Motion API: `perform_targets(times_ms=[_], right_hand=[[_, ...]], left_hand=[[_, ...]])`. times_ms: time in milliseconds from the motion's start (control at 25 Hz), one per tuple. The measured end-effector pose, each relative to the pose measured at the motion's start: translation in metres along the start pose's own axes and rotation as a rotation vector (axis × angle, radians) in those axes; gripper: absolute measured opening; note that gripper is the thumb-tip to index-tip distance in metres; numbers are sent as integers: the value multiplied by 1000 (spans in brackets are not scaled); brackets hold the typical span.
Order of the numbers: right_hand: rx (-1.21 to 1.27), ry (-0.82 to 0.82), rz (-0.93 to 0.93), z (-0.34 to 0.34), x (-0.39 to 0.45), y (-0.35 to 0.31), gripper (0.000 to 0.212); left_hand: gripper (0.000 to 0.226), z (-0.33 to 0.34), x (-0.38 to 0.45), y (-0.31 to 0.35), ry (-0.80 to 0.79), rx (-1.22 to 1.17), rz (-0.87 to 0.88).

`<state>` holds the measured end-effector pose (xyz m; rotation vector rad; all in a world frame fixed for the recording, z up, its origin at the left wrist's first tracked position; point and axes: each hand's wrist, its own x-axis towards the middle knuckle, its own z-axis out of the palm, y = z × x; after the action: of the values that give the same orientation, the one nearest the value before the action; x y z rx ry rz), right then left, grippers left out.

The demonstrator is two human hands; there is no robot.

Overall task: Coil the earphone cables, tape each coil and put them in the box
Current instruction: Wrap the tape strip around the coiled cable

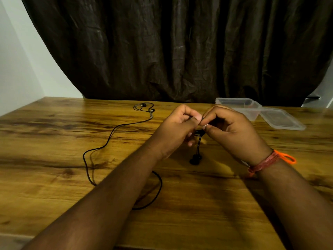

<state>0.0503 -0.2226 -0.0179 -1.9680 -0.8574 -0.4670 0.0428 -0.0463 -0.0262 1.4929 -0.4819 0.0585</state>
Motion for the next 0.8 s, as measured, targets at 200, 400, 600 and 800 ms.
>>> perform_targets(times_ms=[200, 400, 600, 800], right_hand=[[-77, -9, -25, -1, 0, 1, 10], [-248, -53, -88, -2, -1, 0, 14], [-254, -8, -93, 4, -1, -7, 12], [-121, 139, 89, 17, 0, -7, 7]], left_hand=[[8, -3, 1, -1, 53, 187, 16], [11, -4, 2, -1, 143, 469, 120], [9, -5, 2, -1, 198, 590, 190], [8, -4, 2, -1, 211, 593, 229]])
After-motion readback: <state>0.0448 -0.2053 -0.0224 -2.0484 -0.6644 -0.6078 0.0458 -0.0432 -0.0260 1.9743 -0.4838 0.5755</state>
